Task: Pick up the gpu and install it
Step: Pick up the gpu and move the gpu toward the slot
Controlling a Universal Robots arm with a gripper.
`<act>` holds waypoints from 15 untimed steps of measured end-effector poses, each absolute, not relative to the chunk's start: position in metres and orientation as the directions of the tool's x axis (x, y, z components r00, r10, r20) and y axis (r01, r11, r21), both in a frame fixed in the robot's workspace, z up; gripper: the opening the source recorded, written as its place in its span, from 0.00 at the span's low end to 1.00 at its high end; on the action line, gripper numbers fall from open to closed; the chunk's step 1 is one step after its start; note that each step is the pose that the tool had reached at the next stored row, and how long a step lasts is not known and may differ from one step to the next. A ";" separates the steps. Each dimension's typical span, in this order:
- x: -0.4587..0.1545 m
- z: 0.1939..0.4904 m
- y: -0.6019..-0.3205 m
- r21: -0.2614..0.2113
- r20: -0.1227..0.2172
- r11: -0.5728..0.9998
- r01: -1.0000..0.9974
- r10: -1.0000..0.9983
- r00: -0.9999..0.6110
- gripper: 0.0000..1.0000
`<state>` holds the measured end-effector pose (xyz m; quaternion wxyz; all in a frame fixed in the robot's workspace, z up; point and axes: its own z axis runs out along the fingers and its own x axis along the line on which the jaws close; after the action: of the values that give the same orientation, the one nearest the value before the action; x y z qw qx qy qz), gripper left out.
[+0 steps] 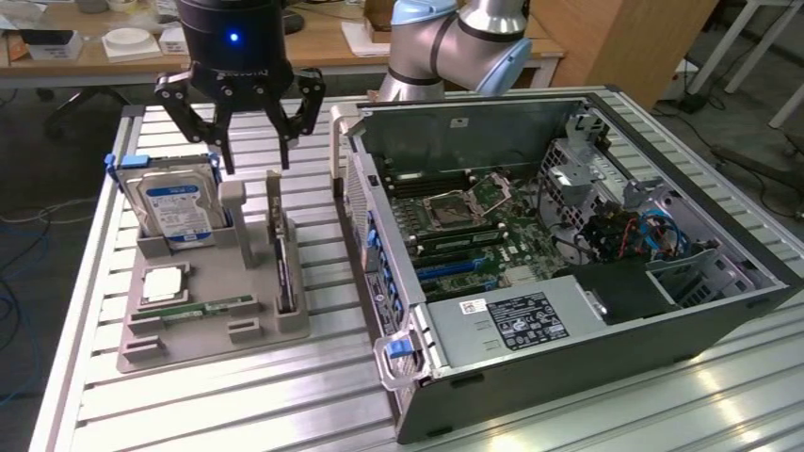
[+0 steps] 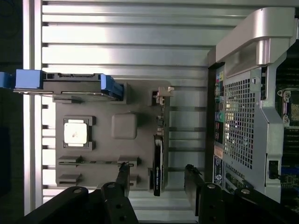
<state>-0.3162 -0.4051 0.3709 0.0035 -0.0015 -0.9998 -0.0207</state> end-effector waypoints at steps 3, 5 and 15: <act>-0.316 0.368 -0.405 0.042 0.007 0.999 0.003 0.003 -1.000 0.59; -0.316 0.367 -0.405 0.041 0.007 0.999 0.003 0.003 -1.000 0.59; -0.316 0.362 -0.405 0.041 0.007 0.999 0.003 0.003 -1.000 0.59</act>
<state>-0.3162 -0.4051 0.3616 0.0035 -0.0015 -0.9998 -0.0208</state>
